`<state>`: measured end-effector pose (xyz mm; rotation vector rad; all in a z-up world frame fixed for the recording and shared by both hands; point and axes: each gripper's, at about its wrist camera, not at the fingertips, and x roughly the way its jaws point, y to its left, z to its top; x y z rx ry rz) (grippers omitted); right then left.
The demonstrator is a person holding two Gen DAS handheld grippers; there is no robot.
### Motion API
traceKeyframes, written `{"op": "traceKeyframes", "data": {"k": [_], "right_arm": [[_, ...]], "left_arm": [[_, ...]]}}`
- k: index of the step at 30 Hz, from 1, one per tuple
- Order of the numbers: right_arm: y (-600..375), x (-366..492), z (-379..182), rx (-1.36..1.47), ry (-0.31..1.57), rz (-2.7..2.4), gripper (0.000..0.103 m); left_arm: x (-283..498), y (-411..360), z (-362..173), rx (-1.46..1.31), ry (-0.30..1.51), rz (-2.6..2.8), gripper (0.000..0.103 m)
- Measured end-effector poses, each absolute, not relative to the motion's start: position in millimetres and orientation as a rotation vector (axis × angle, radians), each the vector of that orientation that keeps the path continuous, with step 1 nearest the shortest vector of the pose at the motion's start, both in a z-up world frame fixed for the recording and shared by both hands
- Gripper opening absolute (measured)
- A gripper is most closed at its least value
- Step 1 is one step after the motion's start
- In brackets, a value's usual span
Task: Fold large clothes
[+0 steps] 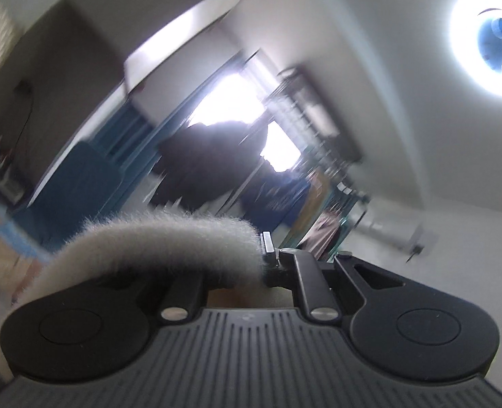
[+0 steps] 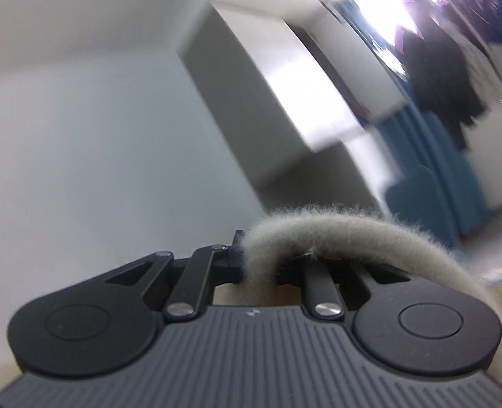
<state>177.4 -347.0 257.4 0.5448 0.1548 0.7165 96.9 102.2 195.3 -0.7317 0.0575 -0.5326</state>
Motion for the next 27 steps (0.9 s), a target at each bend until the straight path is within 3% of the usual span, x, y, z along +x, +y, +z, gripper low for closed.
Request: {"op": "traceKeyframes", "data": {"k": [7,17,27], "right_arm": [[-334,292,151,0.522,0.383,0.609,0.017],[-294,460,6,0.536,0.563,0.527,0.017],[-255,528,-128,0.484,0.812,0.413,0.017]], "left_arm": [[225,102,68,-0.737,0.305,-0.400,0.014],[447,121,-68,-0.737,0.564,-0.249,0.014],[546,131,-203,-0.709,0.791,-0.139,0.013]]}}
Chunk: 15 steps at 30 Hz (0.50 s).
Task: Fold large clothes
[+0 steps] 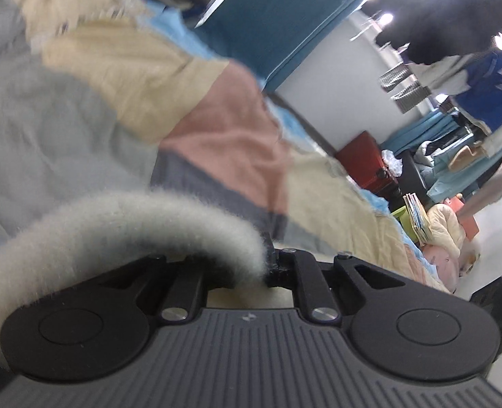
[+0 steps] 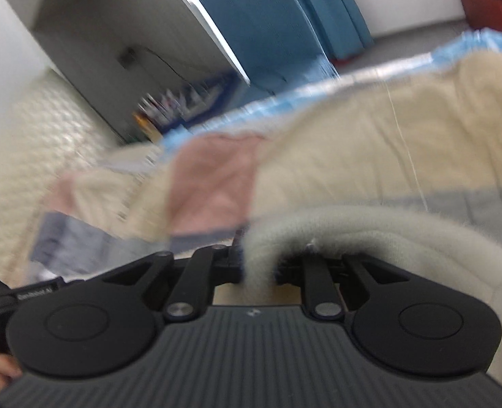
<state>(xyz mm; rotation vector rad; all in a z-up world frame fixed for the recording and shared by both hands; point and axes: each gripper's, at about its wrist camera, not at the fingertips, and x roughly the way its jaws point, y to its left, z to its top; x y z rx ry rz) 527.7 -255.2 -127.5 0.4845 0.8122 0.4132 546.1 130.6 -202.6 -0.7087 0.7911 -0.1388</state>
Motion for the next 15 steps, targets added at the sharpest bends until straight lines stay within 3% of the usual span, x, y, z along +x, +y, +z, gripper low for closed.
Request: {"op": "traceKeyframes", "data": {"k": [6,8,9,10,12,14,15], "right_arm": [[-246,524,-151,0.499,0.891,0.391,0.018],[-243,525,-151,0.489,0.904,0.388,0.018],[-243,525,-149,0.484,0.910,0.386,0.018],[-244,524,-146,0.484,0.918,0.384,0.019],[-243,522,-139,0.479,0.923,0.390,0.019],[-242,517,-129,0.444,0.917,0.400,0.020],[-241,513,-124,0.429,0.910,0.405,0.029]], "left_arm": [[550,134,-209,-0.696,0.845,-0.132,0.014],[545,130,-200,-0.688,0.852,-0.142,0.018],[537,128,-191,-0.697,0.848,-0.152,0.028],[530,126,-182,-0.708,0.843,-0.165,0.050],[517,122,-166,-0.710,0.832,-0.185,0.071],[500,115,-148,-0.678,0.808,-0.183,0.072],[492,113,-140,-0.665,0.798,-0.186,0.073]]}}
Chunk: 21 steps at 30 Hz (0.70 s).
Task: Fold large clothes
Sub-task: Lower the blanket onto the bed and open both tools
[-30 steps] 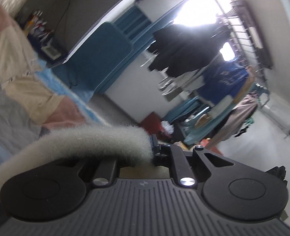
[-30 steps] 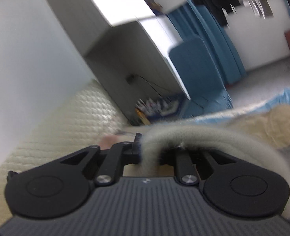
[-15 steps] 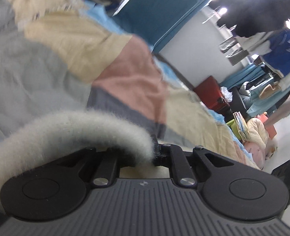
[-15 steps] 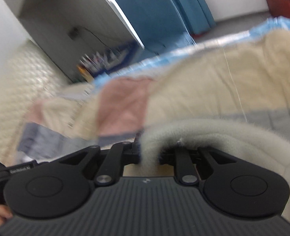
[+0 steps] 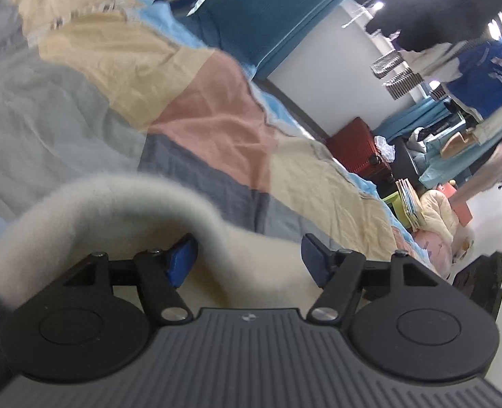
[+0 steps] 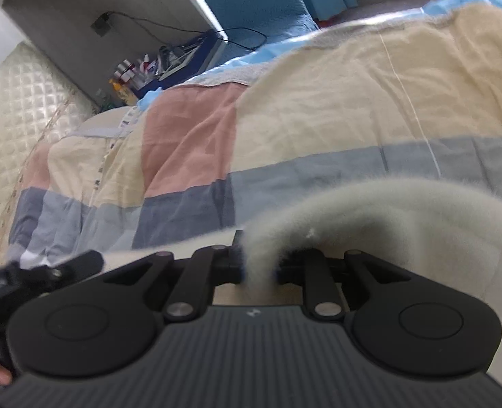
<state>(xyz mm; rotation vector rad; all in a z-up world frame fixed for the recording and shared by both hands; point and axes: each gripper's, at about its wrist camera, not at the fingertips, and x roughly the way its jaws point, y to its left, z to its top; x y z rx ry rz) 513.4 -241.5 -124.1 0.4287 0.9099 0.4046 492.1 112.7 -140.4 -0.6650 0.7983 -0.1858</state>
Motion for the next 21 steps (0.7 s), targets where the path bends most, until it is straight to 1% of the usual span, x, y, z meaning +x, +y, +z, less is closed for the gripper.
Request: {"op": "traceKeyframes", "data": {"k": [1,2,3,7,10,16,19,21], "right_arm": [[-242,509,-119,0.420,0.898,0.405,0.035],[-242,502,-114,0.416,0.879,0.404,0.055],[-243,495,-109,0.414,0.857,0.408,0.068],[-247,461,-90,0.419,0.787,0.452,0.069],[-250,427,-76,0.413,0.735,0.469,0.069],[-259,347,-55,0.397,0.673,0.461,0.069],[-262,303,-54,0.382,0.656,0.445,0.069],[-261,277,-58,0.363,0.641,0.447,0.069]], "left_arm": [[483,111,-133,-0.659,0.788,-0.185,0.073],[472,109,-125,-0.651,0.774,-0.187,0.073],[462,107,-119,-0.641,0.755,-0.190,0.073],[415,100,-91,-0.577,0.703,-0.174,0.073],[380,93,-80,-0.531,0.686,-0.176,0.073],[296,79,-75,-0.450,0.669,-0.149,0.073],[256,73,-77,-0.419,0.689,-0.134,0.073],[228,70,-82,-0.410,0.667,-0.123,0.073]]}}
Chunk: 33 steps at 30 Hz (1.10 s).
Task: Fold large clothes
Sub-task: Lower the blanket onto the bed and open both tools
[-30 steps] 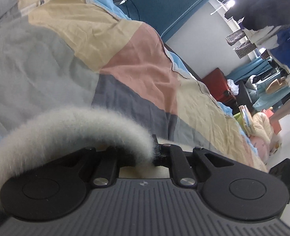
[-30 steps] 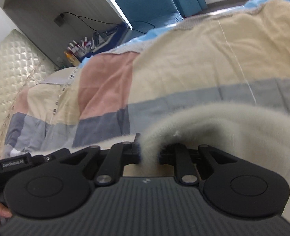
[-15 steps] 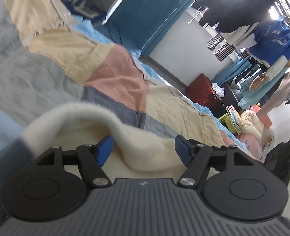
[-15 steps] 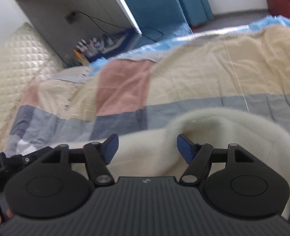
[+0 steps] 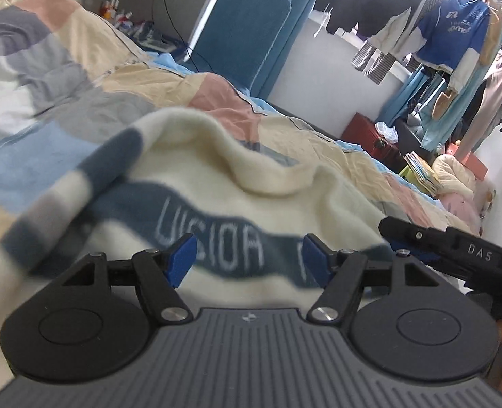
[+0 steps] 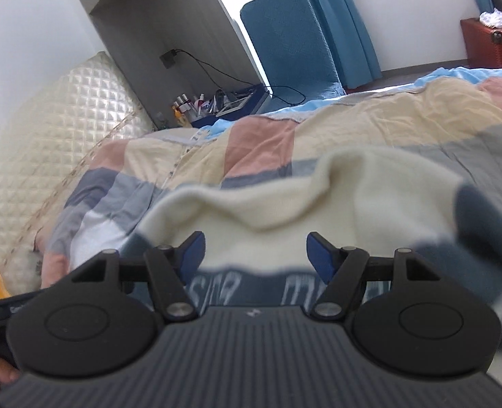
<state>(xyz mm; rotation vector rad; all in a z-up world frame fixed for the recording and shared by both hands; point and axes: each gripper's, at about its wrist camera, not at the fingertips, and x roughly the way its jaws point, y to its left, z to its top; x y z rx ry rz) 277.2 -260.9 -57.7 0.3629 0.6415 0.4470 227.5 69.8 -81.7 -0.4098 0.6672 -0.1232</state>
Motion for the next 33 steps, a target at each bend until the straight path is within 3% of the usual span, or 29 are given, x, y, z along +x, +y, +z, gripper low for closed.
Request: {"op": "traceKeyframes", "data": {"k": [11,22,30,33], "right_arm": [[-242,236,-76,0.265,0.628,0.399,0.068],[-199,311,-121,0.206,0.658,0.312,0.068],[-146,410,-155,0.143,0.719,0.149,0.045],[-139,445,-166,0.155,0.706,0.076,0.046]], "left_arm": [[179,79,-120,-0.487,0.775,-0.170,0.072],[201,124,-144,-0.564,0.816,-0.102,0.072],[221,134,-146,-0.519,0.735,-0.102,0.072],[228,138,-147,-0.520,0.707,-0.113,0.072]]}}
